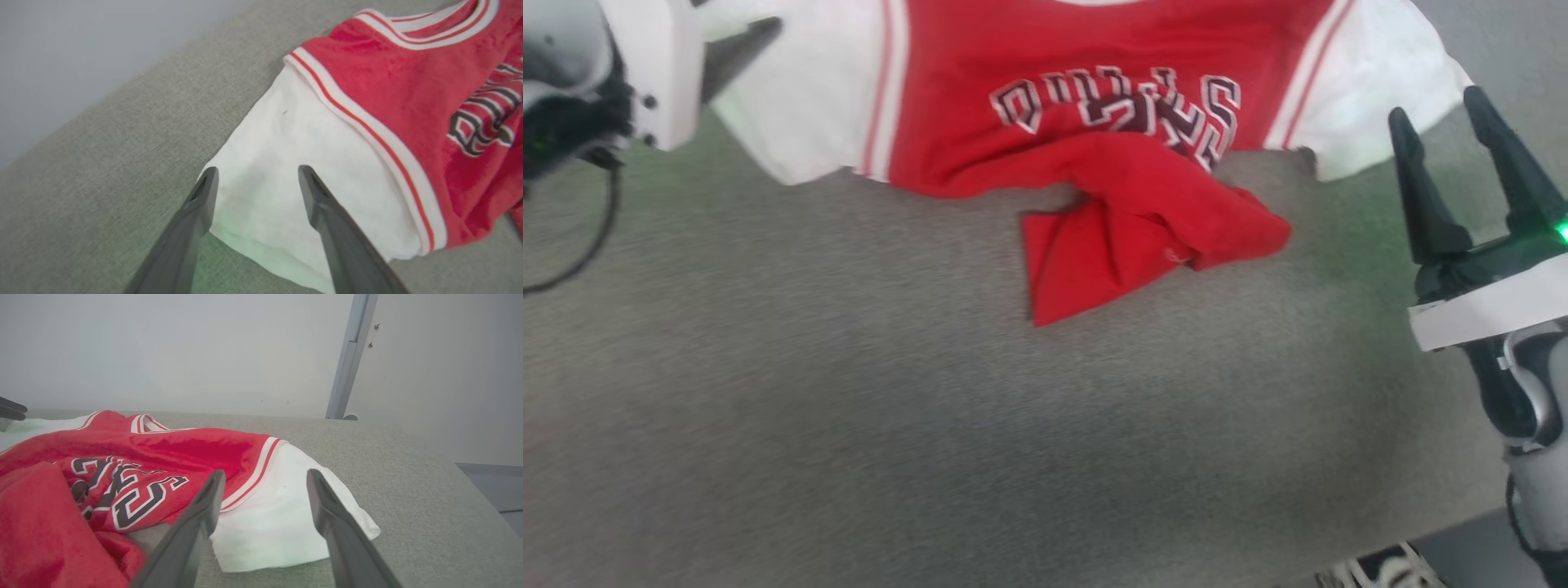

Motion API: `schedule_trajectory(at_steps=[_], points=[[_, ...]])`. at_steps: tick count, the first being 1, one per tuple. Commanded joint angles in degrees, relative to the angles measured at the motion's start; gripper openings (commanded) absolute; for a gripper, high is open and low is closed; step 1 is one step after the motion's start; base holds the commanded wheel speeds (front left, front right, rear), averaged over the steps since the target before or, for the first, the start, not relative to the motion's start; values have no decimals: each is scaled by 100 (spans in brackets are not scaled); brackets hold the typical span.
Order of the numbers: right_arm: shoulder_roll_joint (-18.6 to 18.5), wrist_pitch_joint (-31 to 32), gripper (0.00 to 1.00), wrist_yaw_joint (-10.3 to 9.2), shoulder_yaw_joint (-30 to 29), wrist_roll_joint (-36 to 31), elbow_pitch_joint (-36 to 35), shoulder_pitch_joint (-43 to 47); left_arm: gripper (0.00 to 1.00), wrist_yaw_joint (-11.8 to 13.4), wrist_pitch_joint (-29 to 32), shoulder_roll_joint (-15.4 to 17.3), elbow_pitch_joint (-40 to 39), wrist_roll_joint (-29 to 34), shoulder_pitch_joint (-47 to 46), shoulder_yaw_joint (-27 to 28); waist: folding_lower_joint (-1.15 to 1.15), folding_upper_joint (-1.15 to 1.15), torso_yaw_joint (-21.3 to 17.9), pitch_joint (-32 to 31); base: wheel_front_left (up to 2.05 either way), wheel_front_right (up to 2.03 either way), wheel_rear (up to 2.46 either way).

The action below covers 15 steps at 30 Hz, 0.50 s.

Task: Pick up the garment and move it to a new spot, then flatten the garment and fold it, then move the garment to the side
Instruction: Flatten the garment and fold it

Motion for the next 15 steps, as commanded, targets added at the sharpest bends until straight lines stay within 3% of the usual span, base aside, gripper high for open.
schedule_trajectory(at_steps=[1,12,13,15], points=[[49,21,100,-4,10,-49,-49,27,100,-7,39,84,46,-77,-111,-46,0,0,-262,256,0,0,0],[166,192,100,-4,43,-189,-278,-21,100,5,746,498,429,-336,-575,-1441,0,0,-431,429,0,0,0],[138,226,100,-4,55,-186,-290,-58,79,2,819,497,355,-494,-561,-1527,0,0,-418,431,0,0,0],[65,318,100,-4,83,-160,-319,-145,0,-17,940,480,199,-775,-580,-1653,0,0,-384,440,0,0,0]])
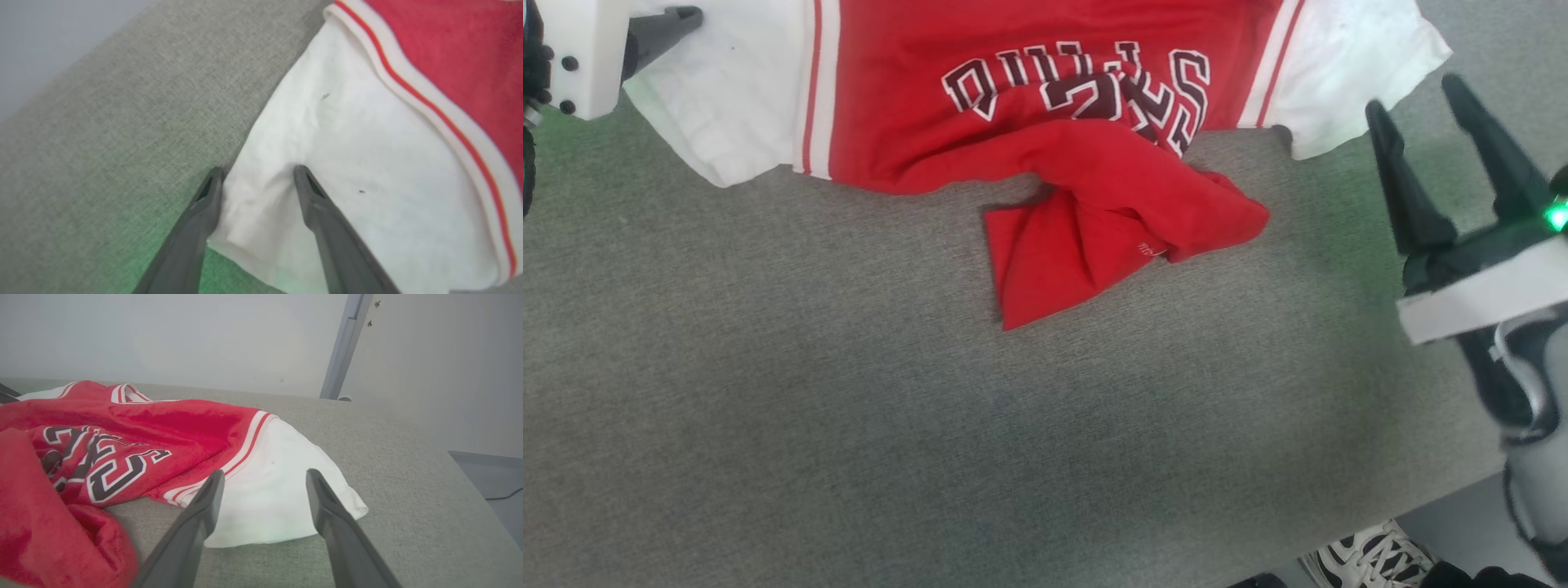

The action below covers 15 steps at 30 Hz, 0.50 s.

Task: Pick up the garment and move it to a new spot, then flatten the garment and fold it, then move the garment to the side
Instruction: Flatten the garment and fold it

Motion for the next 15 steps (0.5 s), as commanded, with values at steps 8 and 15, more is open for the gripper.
schedule_trajectory(at_steps=[8,15], points=[[-808,1131,100,-5,491,403,118,-1055,0,-19,4,-132,-160,-202,27,-528,0,0,167,153,0,0,0],[-1666,2695,100,-5,1287,1408,819,-2303,0,-20,-228,-410,-242,-165,-195,-623,0,0,427,332,0,0,0]])
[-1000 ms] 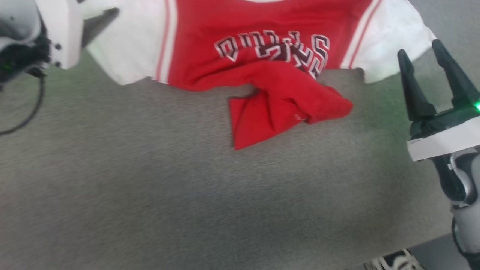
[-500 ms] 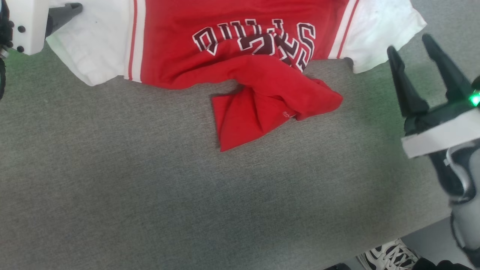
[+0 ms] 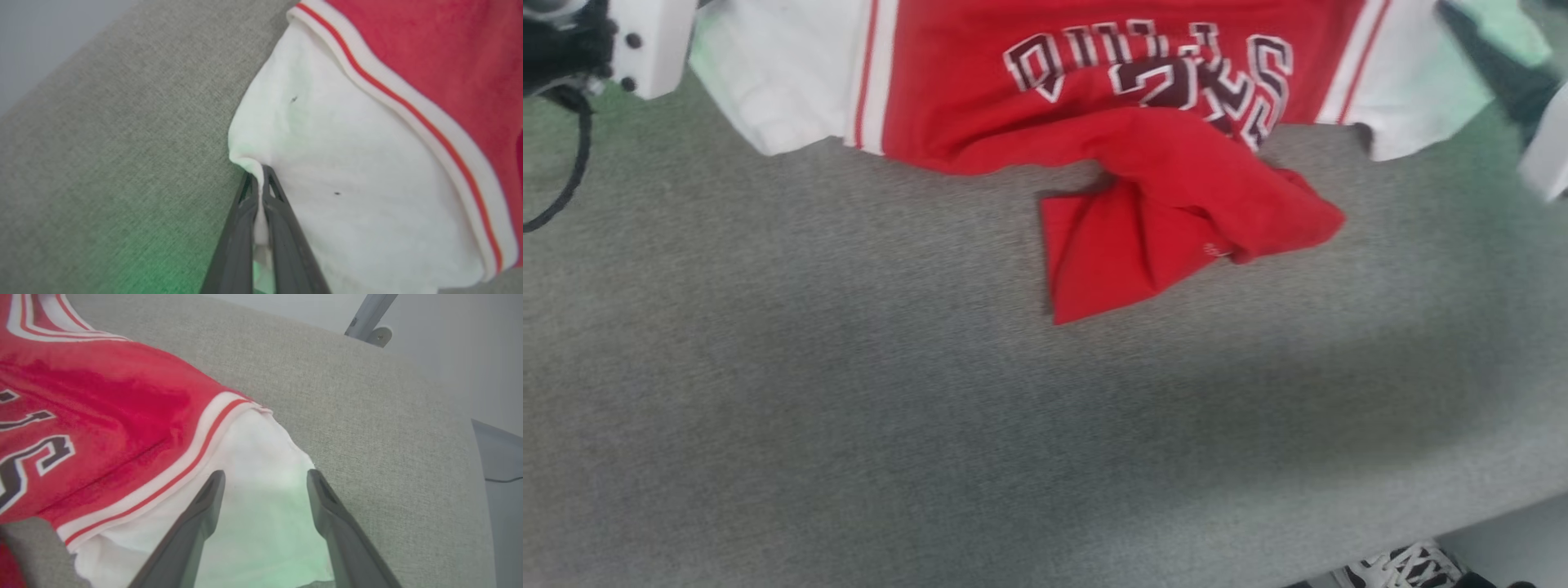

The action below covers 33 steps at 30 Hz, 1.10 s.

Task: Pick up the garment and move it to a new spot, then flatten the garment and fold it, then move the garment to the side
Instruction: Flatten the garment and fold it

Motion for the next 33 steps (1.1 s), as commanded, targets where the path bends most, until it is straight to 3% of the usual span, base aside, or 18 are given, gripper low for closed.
schedule_trajectory(at_steps=[1,8,14,16,17,24,33], points=[[-127,311,100,-9,144,340,214,-328,0,-7,21,-157,22,35,230,-236,0,0,108,96,0,0,0],[-455,1112,100,-9,821,1085,884,-1044,0,-7,-38,-291,-135,56,123,-284,0,0,265,277,0,0,0],[-411,1258,100,-10,1237,1327,1318,-1242,0,-7,-45,-304,-192,69,97,-298,0,0,299,364,0,0,0],[-386,1166,44,-10,1380,1356,1399,-1320,0,-8,-77,-329,-206,57,90,-302,0,0,309,380,0,0,0],[-387,1092,0,-10,1489,1424,1514,-1377,0,-8,-134,-348,-213,1,85,-304,0,0,315,384,0,0,0],[-625,470,0,-12,1593,1441,1673,-1666,0,-9,-785,-478,-150,-334,-10,-235,0,0,397,238,0,0,0],[-862,-641,0,-10,1252,1616,1510,-1782,0,-8,-2744,-599,185,-306,-167,-114,0,0,853,-331,0,0,0]])
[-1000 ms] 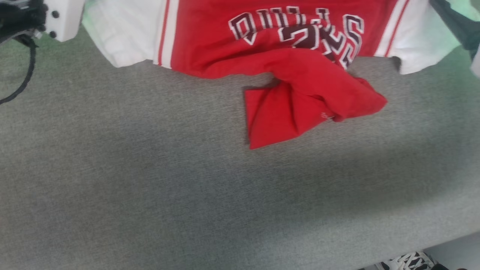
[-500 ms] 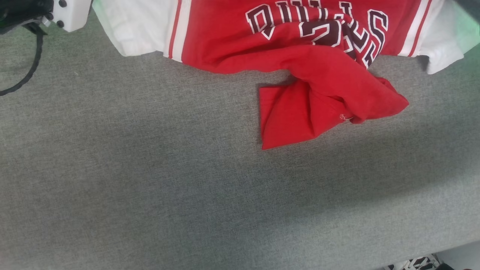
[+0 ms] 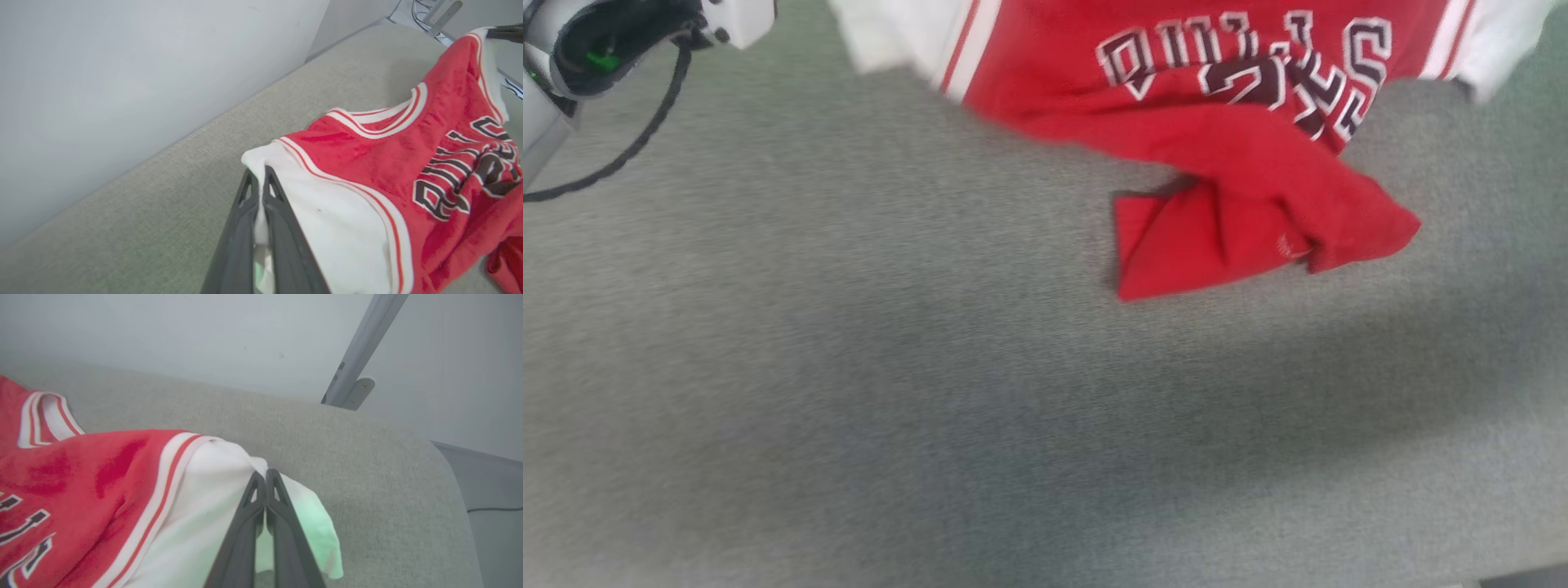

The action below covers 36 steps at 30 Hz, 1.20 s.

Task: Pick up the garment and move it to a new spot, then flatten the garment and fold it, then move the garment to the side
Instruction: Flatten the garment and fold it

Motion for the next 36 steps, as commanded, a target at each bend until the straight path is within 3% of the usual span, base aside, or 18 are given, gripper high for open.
schedule_trajectory(at_steps=[1,6,14,22,27,31,36], points=[[-15,-119,0,-10,-99,35,29,-109,0,-8,-221,-20,72,46,21,12,0,0,229,-226,0,0,0],[241,-380,0,-10,-506,-174,415,-679,0,-8,-1095,-131,615,-154,-150,228,0,0,455,-392,0,0,0],[1306,-1301,0,-12,-1594,-1271,2214,-2758,0,-6,-2135,-510,2155,-529,-1129,1057,0,0,643,-385,0,0,0],[1936,-2116,0,-17,-2173,-2208,3842,-4210,0,6,-2448,-762,2808,-560,-1933,1678,0,0,701,-524,0,0,0],[2074,-2213,0,-14,-2013,-2354,4080,-3981,0,6,-2421,-774,2507,-782,-1408,1612,0,0,738,-639,0,0,0],[2077,-2033,0,-12,-1606,-2175,3822,-3181,0,5,-2417,-451,1801,-1005,-521,1452,0,0,718,-755,0,0,0],[1824,-1699,0,-11,-1106,-1482,2959,-1585,0,4,-2447,135,565,-1371,1083,1341,0,0,658,-928,0,0,0]])
